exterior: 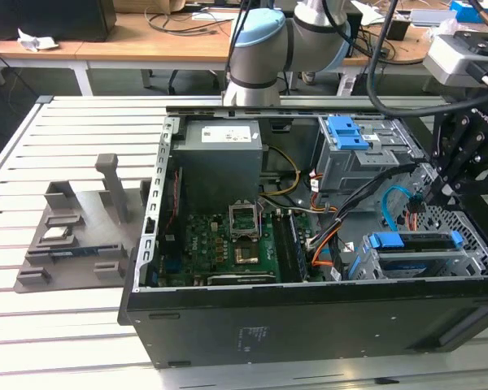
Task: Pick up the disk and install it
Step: 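Insert the first disk wire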
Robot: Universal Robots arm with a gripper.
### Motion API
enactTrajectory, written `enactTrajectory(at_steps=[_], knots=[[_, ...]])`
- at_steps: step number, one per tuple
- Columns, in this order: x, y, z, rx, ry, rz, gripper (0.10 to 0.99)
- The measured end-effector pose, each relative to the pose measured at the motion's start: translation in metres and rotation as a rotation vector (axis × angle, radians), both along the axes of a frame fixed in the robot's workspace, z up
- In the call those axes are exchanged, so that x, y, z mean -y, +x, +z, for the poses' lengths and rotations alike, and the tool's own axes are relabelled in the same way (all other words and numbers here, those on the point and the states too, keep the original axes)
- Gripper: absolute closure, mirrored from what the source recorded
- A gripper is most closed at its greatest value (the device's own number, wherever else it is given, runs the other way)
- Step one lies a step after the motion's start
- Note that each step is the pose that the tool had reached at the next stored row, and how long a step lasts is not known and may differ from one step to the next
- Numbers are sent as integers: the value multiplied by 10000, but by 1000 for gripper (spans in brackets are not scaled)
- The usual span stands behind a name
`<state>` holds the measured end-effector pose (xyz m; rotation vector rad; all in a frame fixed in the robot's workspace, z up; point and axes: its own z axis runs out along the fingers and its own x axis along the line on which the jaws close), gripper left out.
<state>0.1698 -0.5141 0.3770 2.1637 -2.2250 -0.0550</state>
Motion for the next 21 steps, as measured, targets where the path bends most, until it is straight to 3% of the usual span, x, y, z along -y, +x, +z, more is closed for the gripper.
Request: enactTrajectory(at_steps=[2, 3, 13, 16, 18, 21], knots=[[-188, 101, -34, -1, -51, 0, 980], [-203, 117, -43, -1, -63, 0, 980], [-214, 161, -76, 0, -115, -1, 973], [-214, 162, -76, -1, -135, -1, 784], [-222, 162, -81, -1, -155, 0, 784], [-281, 163, -109, -2, -241, 0, 784]])
